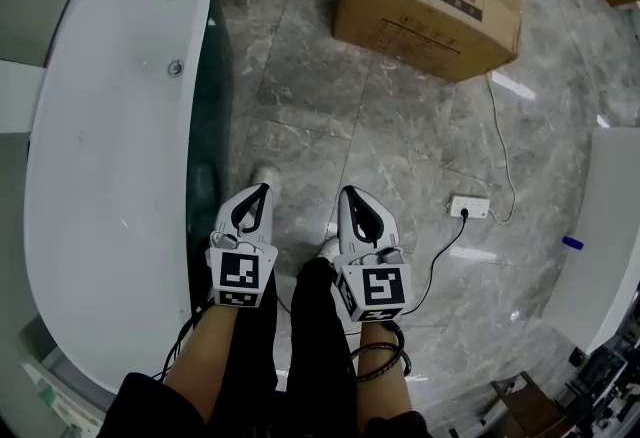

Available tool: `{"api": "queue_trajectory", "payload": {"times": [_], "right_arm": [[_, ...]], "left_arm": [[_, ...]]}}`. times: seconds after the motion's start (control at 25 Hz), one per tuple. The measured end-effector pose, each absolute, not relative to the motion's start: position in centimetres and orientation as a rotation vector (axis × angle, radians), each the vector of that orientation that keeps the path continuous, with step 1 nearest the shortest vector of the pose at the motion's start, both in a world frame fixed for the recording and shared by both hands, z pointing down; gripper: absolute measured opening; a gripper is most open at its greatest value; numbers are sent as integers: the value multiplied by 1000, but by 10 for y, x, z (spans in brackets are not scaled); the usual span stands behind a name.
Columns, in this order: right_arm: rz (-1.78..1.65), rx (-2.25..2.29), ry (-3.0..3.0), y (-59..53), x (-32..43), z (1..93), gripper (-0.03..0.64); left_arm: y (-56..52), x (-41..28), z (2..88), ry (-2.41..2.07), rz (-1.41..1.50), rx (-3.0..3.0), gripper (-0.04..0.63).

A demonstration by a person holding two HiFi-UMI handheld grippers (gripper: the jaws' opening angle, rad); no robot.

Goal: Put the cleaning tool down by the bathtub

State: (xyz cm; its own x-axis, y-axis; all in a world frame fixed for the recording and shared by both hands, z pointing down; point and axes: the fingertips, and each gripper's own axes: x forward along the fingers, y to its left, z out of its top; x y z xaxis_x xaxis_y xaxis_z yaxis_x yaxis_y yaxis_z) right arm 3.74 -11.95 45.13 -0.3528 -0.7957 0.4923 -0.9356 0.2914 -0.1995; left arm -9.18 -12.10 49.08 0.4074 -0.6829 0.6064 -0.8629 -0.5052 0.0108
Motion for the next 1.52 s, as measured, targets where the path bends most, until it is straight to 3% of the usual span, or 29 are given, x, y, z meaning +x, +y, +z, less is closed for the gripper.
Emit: {"api": "queue_trajectory", "payload": {"times": [1.2, 1.52], "right_arm": [[675, 1652, -2438, -106, 63, 286, 23], [613, 1649, -2476, -101, 65, 250, 23]], "left_arm": [[-108, -67, 316, -1454, 751, 2421, 0], [-107, -68, 259, -1566, 620, 2463, 0]]}}
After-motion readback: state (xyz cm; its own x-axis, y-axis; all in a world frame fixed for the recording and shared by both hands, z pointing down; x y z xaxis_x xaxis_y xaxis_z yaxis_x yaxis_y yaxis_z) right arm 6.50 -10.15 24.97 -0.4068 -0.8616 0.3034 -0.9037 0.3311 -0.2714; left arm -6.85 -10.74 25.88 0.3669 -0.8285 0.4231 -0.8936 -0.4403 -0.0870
